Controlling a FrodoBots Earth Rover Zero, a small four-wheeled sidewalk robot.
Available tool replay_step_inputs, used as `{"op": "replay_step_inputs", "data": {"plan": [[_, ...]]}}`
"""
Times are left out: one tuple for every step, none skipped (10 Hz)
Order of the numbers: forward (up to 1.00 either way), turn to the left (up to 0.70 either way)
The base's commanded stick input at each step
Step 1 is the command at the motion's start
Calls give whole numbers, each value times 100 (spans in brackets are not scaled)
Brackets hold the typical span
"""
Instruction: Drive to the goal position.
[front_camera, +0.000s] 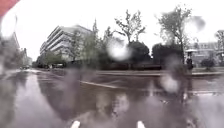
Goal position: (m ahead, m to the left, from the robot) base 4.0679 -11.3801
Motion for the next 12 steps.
{"op": "replay_step_inputs", "data": {"plan": [[0, -70], [0, -70], [2, -68], [25, -50], [49, -31], [70, -14], [70, -14], [70, -14], [70, -14], [70, -14], [70, -14], [70, -14]]}}
